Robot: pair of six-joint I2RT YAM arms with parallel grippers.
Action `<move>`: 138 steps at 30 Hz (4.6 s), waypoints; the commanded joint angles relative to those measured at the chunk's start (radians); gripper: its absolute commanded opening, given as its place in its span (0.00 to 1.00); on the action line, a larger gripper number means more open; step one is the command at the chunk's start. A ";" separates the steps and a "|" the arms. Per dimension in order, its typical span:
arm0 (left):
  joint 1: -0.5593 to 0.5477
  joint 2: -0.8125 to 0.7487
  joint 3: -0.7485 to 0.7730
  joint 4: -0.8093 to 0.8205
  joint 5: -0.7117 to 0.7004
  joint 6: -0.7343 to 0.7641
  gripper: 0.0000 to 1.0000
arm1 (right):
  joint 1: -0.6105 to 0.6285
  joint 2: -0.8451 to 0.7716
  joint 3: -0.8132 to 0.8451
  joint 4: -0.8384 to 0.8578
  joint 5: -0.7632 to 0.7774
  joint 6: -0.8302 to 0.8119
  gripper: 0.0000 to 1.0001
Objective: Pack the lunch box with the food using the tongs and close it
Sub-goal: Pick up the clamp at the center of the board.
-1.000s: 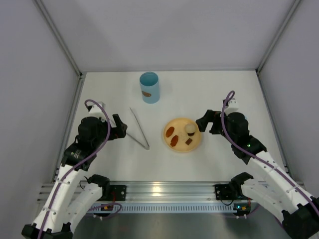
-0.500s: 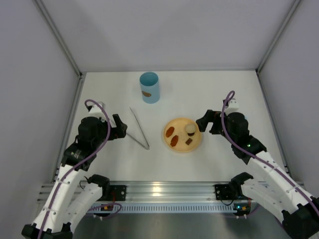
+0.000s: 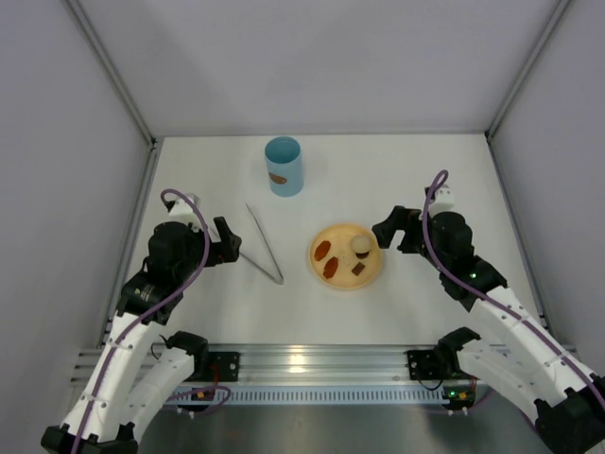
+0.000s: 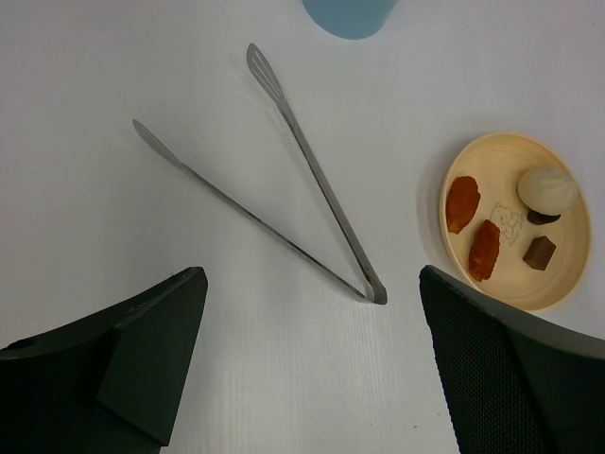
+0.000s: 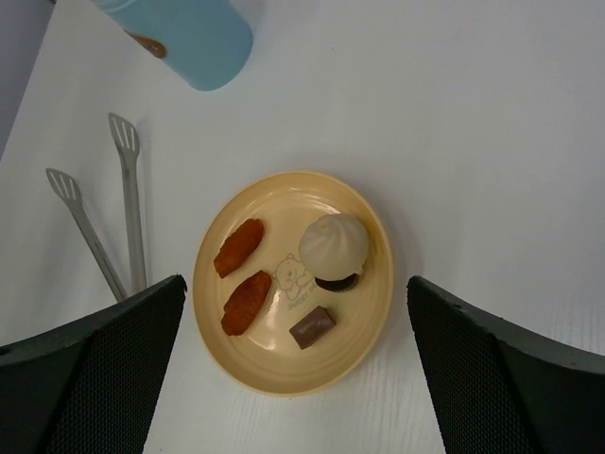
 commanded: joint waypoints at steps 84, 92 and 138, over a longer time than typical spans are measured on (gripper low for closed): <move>-0.373 0.880 -0.015 0.339 -0.663 -0.949 0.99 | 0.022 -0.042 0.063 -0.136 0.120 -0.045 0.99; -0.373 0.981 0.071 0.242 -0.655 -0.945 0.99 | 0.021 -0.052 0.053 -0.131 0.113 -0.038 0.99; -0.445 1.004 -0.111 0.179 -0.422 -0.681 0.84 | 0.021 -0.197 -0.055 -0.139 0.074 0.038 1.00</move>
